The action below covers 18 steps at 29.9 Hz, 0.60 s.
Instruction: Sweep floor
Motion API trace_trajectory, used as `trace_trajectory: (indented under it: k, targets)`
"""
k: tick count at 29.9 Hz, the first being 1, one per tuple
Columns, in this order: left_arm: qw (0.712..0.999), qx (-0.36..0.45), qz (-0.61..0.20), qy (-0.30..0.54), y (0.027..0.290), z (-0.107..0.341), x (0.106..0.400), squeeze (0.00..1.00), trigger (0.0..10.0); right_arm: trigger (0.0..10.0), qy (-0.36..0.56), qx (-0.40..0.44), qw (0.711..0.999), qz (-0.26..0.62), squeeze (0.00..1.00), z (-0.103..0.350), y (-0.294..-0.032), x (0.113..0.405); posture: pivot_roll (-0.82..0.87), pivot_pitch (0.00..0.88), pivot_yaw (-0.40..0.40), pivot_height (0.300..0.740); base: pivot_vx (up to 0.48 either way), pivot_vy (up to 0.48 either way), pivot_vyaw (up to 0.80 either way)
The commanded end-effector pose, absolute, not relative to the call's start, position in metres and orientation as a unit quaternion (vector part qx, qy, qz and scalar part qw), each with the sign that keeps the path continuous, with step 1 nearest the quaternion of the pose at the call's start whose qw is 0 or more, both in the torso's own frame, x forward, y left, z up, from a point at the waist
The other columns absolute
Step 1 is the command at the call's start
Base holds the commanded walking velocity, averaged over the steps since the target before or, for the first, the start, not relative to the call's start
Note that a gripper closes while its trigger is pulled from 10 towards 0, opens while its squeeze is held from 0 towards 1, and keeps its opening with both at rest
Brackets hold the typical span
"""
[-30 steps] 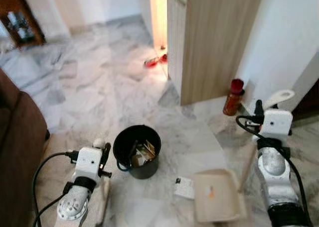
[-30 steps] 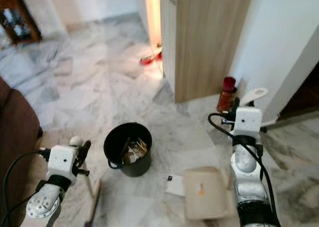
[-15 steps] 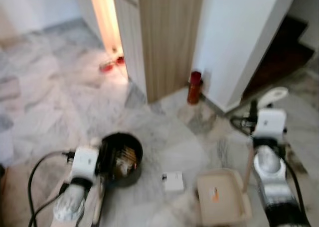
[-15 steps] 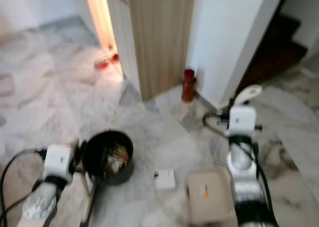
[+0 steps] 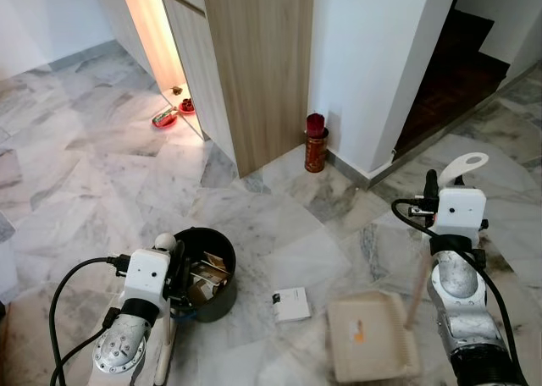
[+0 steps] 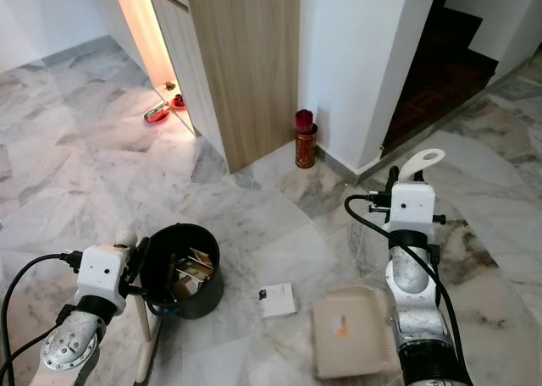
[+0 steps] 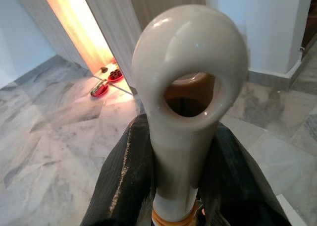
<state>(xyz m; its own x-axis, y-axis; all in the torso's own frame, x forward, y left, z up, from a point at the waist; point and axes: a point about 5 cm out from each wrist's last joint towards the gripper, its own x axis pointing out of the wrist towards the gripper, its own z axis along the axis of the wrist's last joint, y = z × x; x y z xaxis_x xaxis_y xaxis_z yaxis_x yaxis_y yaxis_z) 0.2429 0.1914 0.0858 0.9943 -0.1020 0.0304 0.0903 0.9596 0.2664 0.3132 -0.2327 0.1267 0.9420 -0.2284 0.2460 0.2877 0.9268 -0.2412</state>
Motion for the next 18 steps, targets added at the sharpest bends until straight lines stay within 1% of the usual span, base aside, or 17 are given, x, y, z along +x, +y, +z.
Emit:
trace_trajectory:
  k: [1,10,18]
  targets:
    - [0.988,0.139,-0.048,-0.038,0.1918,0.0911,0.2427,0.0,10.0,10.0,-0.13,-0.14,0.973,-0.131,0.0,0.1373,-0.2321,0.3158,0.06,0.093,0.083,0.74,0.0,0.0,0.0]
    - [0.988,0.138,-0.049,-0.04,0.1913,0.091,0.2426,0.0,10.0,10.0,-0.129,-0.14,0.973,-0.132,0.0,0.1372,-0.2325,0.3162,0.07,0.087,0.082,0.74,0.0,0.0,0.0]
    - [0.989,0.136,-0.05,-0.042,0.1913,0.0916,0.243,0.0,10.0,10.0,-0.13,-0.14,0.973,-0.132,0.0,0.138,-0.2323,0.3167,0.07,0.089,0.083,0.74,-0.263,0.0,0.0]
